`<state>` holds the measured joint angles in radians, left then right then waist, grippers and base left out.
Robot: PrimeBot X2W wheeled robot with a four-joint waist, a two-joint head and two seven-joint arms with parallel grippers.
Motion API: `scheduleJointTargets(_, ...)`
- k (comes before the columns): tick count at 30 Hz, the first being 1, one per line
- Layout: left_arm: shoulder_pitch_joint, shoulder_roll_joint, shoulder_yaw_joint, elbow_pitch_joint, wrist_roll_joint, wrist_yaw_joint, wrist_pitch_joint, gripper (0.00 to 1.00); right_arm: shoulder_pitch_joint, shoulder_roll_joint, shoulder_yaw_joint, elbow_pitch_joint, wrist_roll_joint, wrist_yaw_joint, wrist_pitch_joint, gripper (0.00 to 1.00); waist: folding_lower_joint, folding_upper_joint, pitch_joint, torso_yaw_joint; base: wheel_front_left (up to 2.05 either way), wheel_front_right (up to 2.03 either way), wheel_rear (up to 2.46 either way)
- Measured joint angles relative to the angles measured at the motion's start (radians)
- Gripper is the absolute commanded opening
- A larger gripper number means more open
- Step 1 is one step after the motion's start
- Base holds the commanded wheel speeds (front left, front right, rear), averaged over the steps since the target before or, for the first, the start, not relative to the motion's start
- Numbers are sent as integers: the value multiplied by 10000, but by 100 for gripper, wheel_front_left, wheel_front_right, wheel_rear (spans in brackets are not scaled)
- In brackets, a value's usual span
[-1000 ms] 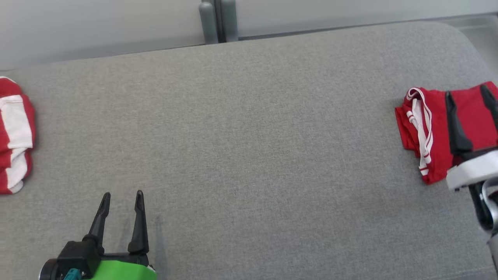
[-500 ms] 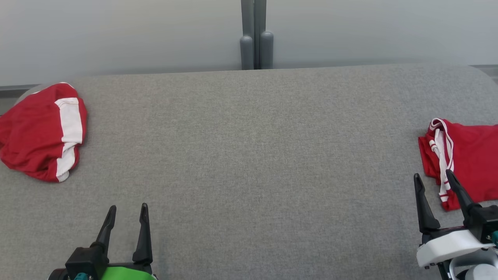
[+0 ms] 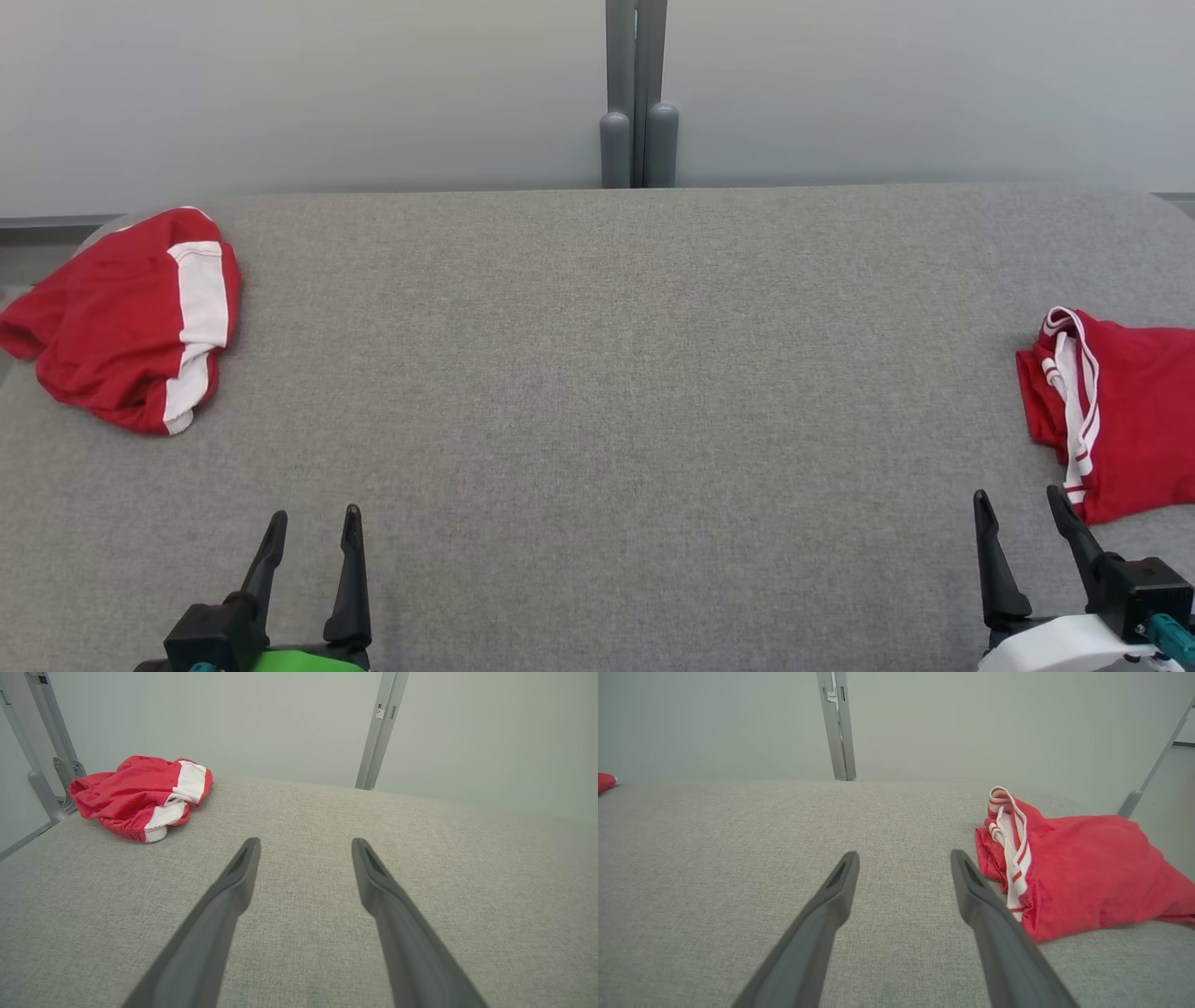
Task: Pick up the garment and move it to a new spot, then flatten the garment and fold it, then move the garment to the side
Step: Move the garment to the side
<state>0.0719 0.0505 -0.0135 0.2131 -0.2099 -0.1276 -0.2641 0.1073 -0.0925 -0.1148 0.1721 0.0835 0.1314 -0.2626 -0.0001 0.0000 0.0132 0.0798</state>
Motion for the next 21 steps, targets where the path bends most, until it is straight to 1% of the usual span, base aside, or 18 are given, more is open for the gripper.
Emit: scheduleJointTargets(21, 3, -2, -105, 50, -167, -12, 0, 100, -47, -52, 36, 56, -82, 0, 0, 100, 0, 0, -6, -80, 0, 0, 0)
